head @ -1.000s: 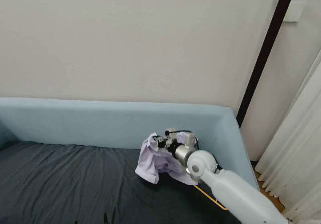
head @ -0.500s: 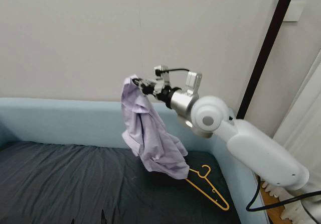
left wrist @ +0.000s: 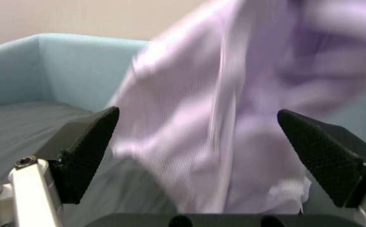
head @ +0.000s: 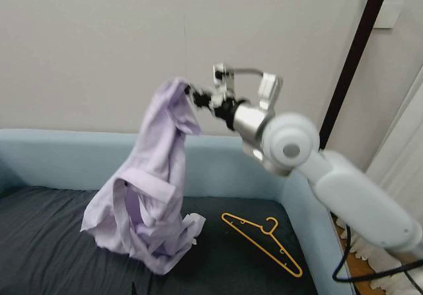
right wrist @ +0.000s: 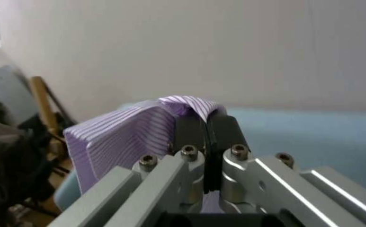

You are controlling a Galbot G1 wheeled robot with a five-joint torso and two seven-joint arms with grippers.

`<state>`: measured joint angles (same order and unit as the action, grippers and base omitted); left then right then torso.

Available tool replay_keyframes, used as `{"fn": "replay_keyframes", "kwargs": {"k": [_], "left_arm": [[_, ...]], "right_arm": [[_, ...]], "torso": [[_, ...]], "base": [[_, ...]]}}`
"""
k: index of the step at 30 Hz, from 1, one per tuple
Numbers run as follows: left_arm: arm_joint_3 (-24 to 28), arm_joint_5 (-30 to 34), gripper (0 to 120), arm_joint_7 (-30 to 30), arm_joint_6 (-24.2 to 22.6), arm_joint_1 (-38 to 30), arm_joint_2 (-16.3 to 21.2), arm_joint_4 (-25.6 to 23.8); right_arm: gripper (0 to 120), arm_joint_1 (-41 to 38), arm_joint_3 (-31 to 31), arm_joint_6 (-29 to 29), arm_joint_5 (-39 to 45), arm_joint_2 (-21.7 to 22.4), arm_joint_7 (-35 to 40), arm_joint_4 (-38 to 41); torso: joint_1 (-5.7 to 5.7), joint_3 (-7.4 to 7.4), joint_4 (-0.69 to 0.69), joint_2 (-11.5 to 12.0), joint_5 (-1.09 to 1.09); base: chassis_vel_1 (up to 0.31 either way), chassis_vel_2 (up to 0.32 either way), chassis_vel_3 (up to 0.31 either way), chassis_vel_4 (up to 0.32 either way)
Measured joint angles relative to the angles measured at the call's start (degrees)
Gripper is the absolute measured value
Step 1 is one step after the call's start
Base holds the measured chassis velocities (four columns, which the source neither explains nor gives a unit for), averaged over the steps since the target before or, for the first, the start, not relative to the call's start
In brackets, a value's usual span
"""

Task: Pick up the clothes from the sofa and hang them on the clothes hanger.

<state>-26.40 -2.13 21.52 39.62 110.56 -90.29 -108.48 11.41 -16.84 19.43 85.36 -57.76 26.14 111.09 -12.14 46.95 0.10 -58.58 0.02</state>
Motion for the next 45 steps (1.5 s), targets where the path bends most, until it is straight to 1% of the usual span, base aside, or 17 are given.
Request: {"fn": "replay_keyframes", "kwargs": {"k": [3,4,8,10,14,18,23,26,27,29,33,35,36,37,40,41,45], "left_arm": [[-0.04,-1.16,100,-0.08,-0.11,0.15,-0.48,0.70],[-0.04,-1.16,100,-0.08,-0.11,0.15,-0.48,0.70],[-0.04,-2.11,99,-0.23,-0.11,0.67,-0.96,1.00],[-0.04,-2.30,99,-0.25,-0.10,0.82,-1.01,1.06],[-0.05,-3.04,100,-0.28,0.22,1.65,-1.11,1.34],[-0.05,-3.32,99,-0.28,0.28,1.75,-1.11,1.41],[-0.04,-3.56,100,-0.30,0.28,1.71,-0.53,1.69],[0.04,-3.61,100,-0.30,0.27,2.12,0.27,1.32],[0.04,-3.61,100,-0.30,0.27,2.12,0.27,1.32],[0.56,-3.52,100,-0.32,0.27,2.59,1.09,0.63],[0.77,-3.25,100,-0.30,0.26,3.11,2.03,-0.02],[0.76,-3.02,99,-0.37,0.26,3.85,2.93,-0.47],[0.19,-2.76,100,-0.33,0.26,4.35,3.62,-0.82],[0.19,-2.76,100,-0.33,0.26,4.35,3.62,-0.82],[-1.26,-1.98,100,-0.70,0.46,5.51,5.25,-1.61],[-1.26,-1.98,100,-0.70,0.46,5.51,5.25,-1.61],[-3.24,-0.94,100,-0.78,1.12,6.39,6.94,-2.26]], "right_arm": [[0,13.05,0.62,-0.85,-5.49,-1.65,0.06,-6.21],[0,13.05,0.62,-0.85,-5.49,-1.65,0.06,-6.21],[0,20.04,0.33,-3.65,-14.03,-4.88,-4.42,-21.01],[0,20.17,0.31,-4.11,-15.11,-5.58,-4.75,-23.61],[0,18.31,0.43,-5.02,-17.82,-9.30,-4.73,-34.30],[0,16.84,0.00,-5.07,-19.70,-11.59,-4.14,-39.18],[0,16.16,-0.69,-5.29,-23.78,-13.68,-6.76,-43.81],[12,16.10,-1.23,-5.91,-26.05,-13.65,-8.85,-44.75],[12,16.10,-1.23,-5.91,-26.05,-13.65,-8.85,-44.75],[23,16.13,-1.67,-5.95,-27.23,-12.75,-9.67,-44.25],[35,16.57,-2.40,-6.07,-29.79,-10.88,-10.96,-41.95],[43,17.04,-2.30,-4.98,-31.36,-10.06,-9.73,-39.91],[49,17.37,-2.03,-4.32,-32.20,-9.65,-8.63,-39.00],[49,17.37,-2.03,-4.32,-32.20,-9.65,-8.63,-39.00],[64,18.68,-0.90,-3.01,-33.69,-8.61,-6.66,-37.07],[64,18.68,-0.90,-3.01,-33.69,-8.61,-6.66,-37.07],[81,22.47,0.00,-3.25,-38.07,-6.10,-5.50,-34.26]], "torso": [[0.00,0.00,-0.04,0.00,0.04],[0.00,0.00,-0.04,0.00,0.04],[0.00,0.01,0.00,0.00,0.04],[0.00,0.01,-0.01,0.01,0.04],[-0.01,0.01,-0.03,0.01,-0.01],[0.00,0.01,-0.04,0.01,-0.04],[-0.01,0.01,-0.04,0.01,-0.13],[-0.01,0.01,-0.03,0.01,-0.24],[-0.01,0.01,-0.03,0.01,-0.24],[0.00,0.01,-0.05,0.01,-0.17],[0.00,0.01,-0.02,0.01,-0.19],[0.00,0.00,-0.04,0.00,-0.20],[0.00,0.01,-0.04,0.01,-0.14],[0.00,0.01,-0.04,0.01,-0.14],[0.00,0.00,-0.04,0.01,-0.12],[0.00,0.00,-0.04,0.01,-0.12],[-0.01,0.00,-0.02,0.01,-0.08]], "base": [[0.000,0.000,0.000,0.000],[0.000,0.000,0.000,0.000],[0.000,0.000,0.000,0.000],[0.000,0.000,0.000,0.000],[0.000,0.000,0.000,0.000],[0.000,0.000,0.000,0.000],[0.000,0.000,0.000,0.000],[0.000,0.000,0.000,0.000],[0.000,0.000,0.000,0.000],[0.000,0.000,0.000,0.000],[0.000,0.000,0.000,0.000],[0.000,0.000,0.000,0.000],[0.000,0.000,0.000,0.000],[0.000,0.000,0.000,0.000],[0.000,0.000,0.000,0.000],[0.000,0.000,0.000,0.000],[0.000,0.000,0.000,0.000]]}}
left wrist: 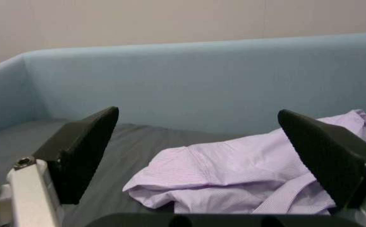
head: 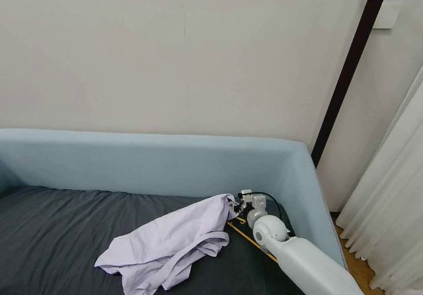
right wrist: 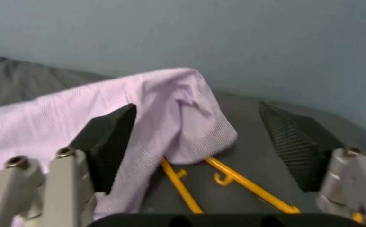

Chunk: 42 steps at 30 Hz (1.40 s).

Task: Pick up the clothes from the sofa and hang them on the clothes hanger.

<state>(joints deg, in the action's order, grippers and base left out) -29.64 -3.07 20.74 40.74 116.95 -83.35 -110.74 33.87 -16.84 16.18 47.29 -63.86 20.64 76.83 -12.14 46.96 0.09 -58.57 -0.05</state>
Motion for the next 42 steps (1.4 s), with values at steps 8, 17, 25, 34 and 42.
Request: {"fn": "replay_keyframes", "kwargs": {"k": [8,17,25,34,42], "left_arm": [[-0.15,2.34,99,-0.96,-0.78,0.37,2.49,-0.09],[0.14,4.84,98,-2.45,-1.95,0.69,5.01,0.90],[0.58,6.17,98,-3.50,-2.29,1.62,6.18,0.94],[0.28,7.26,98,-4.13,-3.15,0.61,7.61,1.83],[0.13,6.42,98,-4.02,-2.90,0.66,7.50,2.34]], "right_arm": [[100,10.67,0.84,-5.18,-6.46,6.43,-10.89,3.51],[100,13.40,0.27,-15.04,-11.74,1.80,-18.88,-6.26],[100,10.98,-0.10,-19.21,-12.52,-2.34,-21.64,-13.74],[100,7.06,0.29,-21.08,-15.93,-8.58,-23.29,-24.36],[73,5.88,0.85,-25.10,-16.98,-10.92,-23.81,-28.91]], "torso": [[0.00,-0.01,0.03,-0.01,0.00],[0.00,0.00,-0.03,0.00,0.01],[0.00,0.00,-0.01,-0.01,0.00],[0.00,0.00,-0.01,0.00,0.00],[0.00,0.01,-0.01,0.00,0.00]], "base": [[0.000,0.000,0.000,0.000],[0.000,0.000,0.000,0.000],[0.000,0.000,0.000,0.000],[0.000,0.000,0.000,0.000],[0.000,0.000,0.000,0.000]]}}
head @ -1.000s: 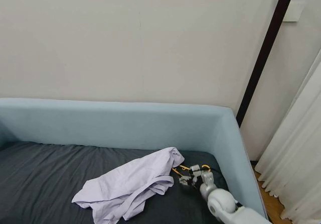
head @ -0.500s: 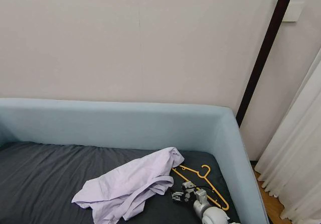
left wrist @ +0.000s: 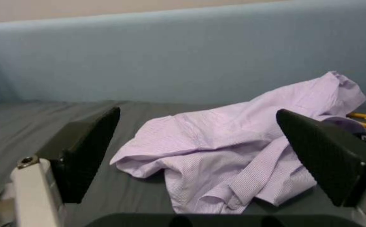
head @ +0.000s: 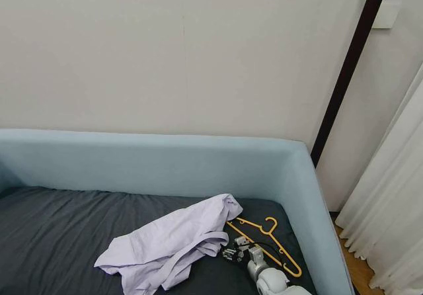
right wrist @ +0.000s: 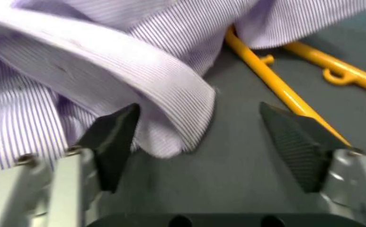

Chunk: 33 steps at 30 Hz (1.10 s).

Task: Pick up the clothes from the sofa and hang them on the clothes hanger.

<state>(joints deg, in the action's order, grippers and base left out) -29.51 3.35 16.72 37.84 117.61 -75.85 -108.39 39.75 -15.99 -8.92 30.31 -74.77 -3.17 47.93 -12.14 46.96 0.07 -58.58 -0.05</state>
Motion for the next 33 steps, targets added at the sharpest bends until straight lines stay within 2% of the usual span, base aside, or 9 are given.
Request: {"fn": "replay_keyframes", "kwargs": {"k": [5,7,11,14,15,16,19,24,33], "left_arm": [[0.36,-0.50,98,0.19,0.32,-0.12,-1.07,0.40],[0.45,-0.55,98,0.21,0.41,-0.01,-1.20,0.41],[0.50,-0.69,98,0.29,0.49,0.14,-1.30,0.17],[0.49,-0.69,98,0.34,0.48,0.12,-1.30,0.15],[0.59,-0.69,98,0.44,0.30,-0.01,-1.27,0.09],[0.59,-0.69,98,0.44,0.30,-0.01,-1.27,0.09],[0.80,-0.67,98,0.58,-0.04,-0.25,-1.12,0.11],[1.01,-0.43,98,0.84,-0.75,-0.66,-0.75,0.36],[3.40,0.87,98,1.81,-4.70,-7.80,0.63,5.74]], "right_arm": [[53,-0.17,-0.09,-0.43,-0.37,-0.58,-0.75,-0.76],[50,-0.10,-0.18,-0.43,-0.53,-0.53,-0.91,-0.78],[31,0.42,-0.65,-0.38,-0.54,0.27,-1.17,-0.33],[28,0.50,-0.69,-0.35,-0.43,0.42,-1.17,-0.15],[18,0.73,-0.90,-0.23,0.02,1.04,-1.17,0.82],[18,0.73,-0.90,-0.23,0.02,1.04,-1.17,0.82],[4,1.07,-1.47,-0.07,0.68,2.01,-1.11,2.82],[0,1.34,-1.50,0.01,1.28,2.73,-0.83,5.03],[0,3.46,-1.22,4.07,5.35,7.45,2.51,18.44]], "torso": [[0.00,0.00,0.00,0.00,0.00],[0.00,0.00,0.00,0.00,0.00],[0.00,0.00,0.01,0.00,0.00],[0.00,0.00,0.01,0.00,0.00],[0.00,0.00,0.01,0.00,0.01],[0.00,0.00,0.01,0.00,0.01],[0.00,0.00,0.01,0.00,0.00],[0.00,0.00,0.00,0.00,0.01],[0.00,0.00,0.01,0.00,0.00]], "base": [[0.000,0.000,0.000,0.000],[0.000,0.000,0.000,0.000],[0.000,0.000,0.000,0.000],[0.000,0.000,0.000,0.000],[0.000,0.000,0.000,0.000],[0.000,0.000,0.000,0.000],[0.000,0.000,0.000,0.000],[0.000,0.000,0.000,0.000],[0.000,0.000,0.000,0.000]]}}
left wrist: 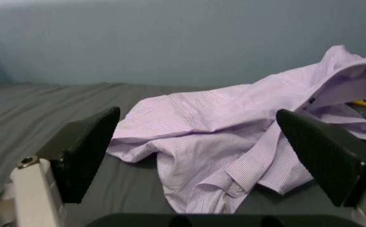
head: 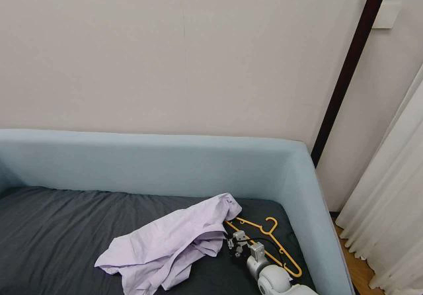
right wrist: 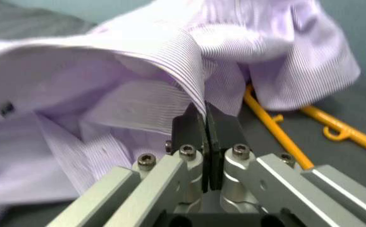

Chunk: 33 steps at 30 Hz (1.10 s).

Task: Pick up the clothes from the sofa and hang them on the clothes hanger.

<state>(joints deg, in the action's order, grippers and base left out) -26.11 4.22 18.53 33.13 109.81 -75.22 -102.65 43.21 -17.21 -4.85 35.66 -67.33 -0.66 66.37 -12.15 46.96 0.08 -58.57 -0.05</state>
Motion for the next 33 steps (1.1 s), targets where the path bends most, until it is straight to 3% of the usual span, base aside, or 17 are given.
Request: {"fn": "replay_keyframes", "kwargs": {"k": [13,19,26,33], "left_arm": [[2.22,2.92,98,-0.29,-3.67,-6.88,3.36,2.21],[3.99,2.91,98,-0.48,-3.71,-8.93,3.14,4.04],[5.84,2.08,98,-0.55,-4.30,-11.07,3.18,5.05],[11.25,1.20,98,1.22,-8.11,-16.03,4.31,4.50]], "right_arm": [[0,-1.08,2.64,15.86,7.60,5.34,10.06,27.50],[0,-4.04,2.18,20.24,11.25,6.91,14.03,34.45],[0,-6.49,1.59,22.24,13.41,7.15,16.00,36.88],[0,-7.17,1.35,22.83,14.11,7.15,16.18,39.07]], "torso": [[0.00,0.00,-0.01,0.00,0.01],[0.00,0.00,0.00,0.00,0.00],[0.00,0.00,-0.01,0.00,0.00],[0.00,0.00,0.00,0.00,0.01]], "base": [[0.000,0.000,0.000,0.000],[0.000,0.000,0.000,0.000],[0.000,0.000,0.000,0.000],[0.000,0.000,0.000,0.000]]}}
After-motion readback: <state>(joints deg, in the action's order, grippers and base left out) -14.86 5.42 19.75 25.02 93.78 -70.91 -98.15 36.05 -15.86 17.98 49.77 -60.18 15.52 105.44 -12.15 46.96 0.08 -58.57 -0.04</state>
